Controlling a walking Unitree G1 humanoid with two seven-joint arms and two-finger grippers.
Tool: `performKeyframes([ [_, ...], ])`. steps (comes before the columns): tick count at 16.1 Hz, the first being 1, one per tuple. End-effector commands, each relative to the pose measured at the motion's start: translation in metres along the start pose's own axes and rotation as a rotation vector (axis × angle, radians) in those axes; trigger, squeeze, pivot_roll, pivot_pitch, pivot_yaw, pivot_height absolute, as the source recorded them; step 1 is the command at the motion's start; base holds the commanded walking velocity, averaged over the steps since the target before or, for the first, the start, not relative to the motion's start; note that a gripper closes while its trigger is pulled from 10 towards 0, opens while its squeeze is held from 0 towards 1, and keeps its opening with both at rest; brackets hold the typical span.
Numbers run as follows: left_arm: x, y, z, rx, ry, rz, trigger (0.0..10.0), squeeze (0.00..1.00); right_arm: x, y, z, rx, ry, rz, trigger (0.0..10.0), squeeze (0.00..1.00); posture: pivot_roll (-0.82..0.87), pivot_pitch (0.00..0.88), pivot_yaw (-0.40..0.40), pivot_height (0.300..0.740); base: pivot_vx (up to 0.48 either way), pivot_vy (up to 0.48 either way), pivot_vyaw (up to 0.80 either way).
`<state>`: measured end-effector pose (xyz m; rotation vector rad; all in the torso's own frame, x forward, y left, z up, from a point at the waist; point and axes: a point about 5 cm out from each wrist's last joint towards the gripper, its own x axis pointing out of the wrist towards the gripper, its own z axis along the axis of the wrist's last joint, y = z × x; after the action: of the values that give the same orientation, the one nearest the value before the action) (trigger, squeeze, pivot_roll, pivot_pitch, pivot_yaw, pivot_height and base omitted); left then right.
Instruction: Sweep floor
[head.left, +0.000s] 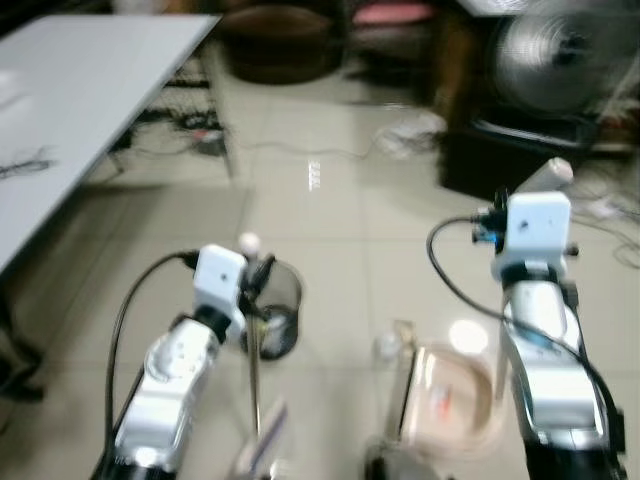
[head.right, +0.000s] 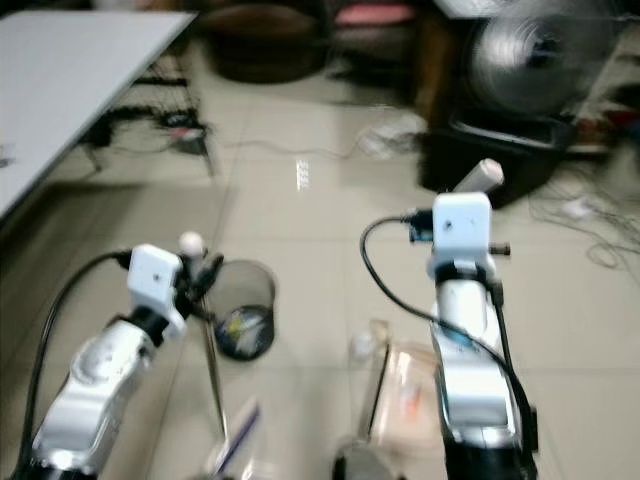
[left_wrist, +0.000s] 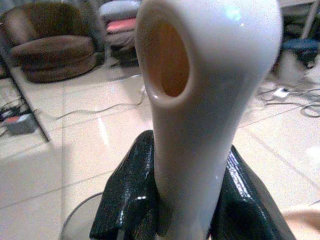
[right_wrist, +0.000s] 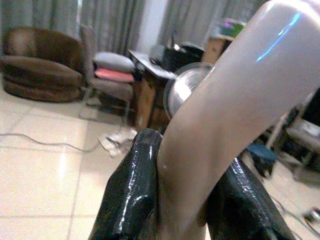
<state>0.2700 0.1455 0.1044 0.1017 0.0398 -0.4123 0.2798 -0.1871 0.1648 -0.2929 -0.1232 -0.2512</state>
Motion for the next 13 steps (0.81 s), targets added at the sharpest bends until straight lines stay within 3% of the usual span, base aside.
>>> performKeyframes([
  [1, 0.000, -0.002, 0.009, 0.013, -0.034, -0.021, 10.0, 0.00, 0.004, 0.000, 0.011, 0.022, -0.036, -0.002, 10.0, 0.00, -0.04, 0.069, 0.047, 0.740, 0.000, 0.000, -0.80],
  [6, 0.001, -0.007, 0.013, -0.011, -0.044, -0.044, 10.0, 0.00, 0.002, 0.000, 0.009, 0.021, -0.028, -0.009, 10.0, 0.00, -0.04, 0.068, 0.049, 0.740, 0.000, 0.000, -0.80],
  [11, 0.008, -0.007, 0.025, 0.016, -0.122, 0.027, 10.0, 0.00, 0.003, -0.003, 0.008, 0.030, -0.024, -0.032, 10.0, 0.00, -0.06, 0.065, 0.054, 0.740, 0.000, 0.000, -0.80],
  [13, 0.012, -0.007, 0.025, 0.031, -0.128, 0.035, 10.0, 0.00, 0.004, -0.005, 0.004, 0.092, 0.013, -0.071, 10.0, 0.00, -0.06, 0.062, 0.061, 0.740, 0.141, 0.000, -0.40],
])
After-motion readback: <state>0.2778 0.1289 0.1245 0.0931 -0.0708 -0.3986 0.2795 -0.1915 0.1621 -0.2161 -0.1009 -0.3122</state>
